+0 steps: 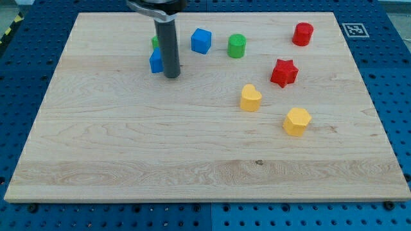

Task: Push blue triangle close to the green star

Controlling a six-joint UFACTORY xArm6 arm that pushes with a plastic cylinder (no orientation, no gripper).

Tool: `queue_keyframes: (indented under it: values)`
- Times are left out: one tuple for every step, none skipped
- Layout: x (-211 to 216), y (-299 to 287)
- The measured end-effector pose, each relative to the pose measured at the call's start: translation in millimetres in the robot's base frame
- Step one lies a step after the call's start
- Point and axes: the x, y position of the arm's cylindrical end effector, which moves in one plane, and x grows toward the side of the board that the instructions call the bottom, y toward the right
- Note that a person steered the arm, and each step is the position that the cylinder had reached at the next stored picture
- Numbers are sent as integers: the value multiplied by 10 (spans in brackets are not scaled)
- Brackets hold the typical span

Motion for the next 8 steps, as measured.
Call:
queue_keyframes:
  values:
    - [-25, 28]
    - [-26, 2]
    - [-66, -148]
    - [-124, -288]
    - [-188, -366]
    - [-229, -432]
    - [-273, -548]
    - [-277, -675]
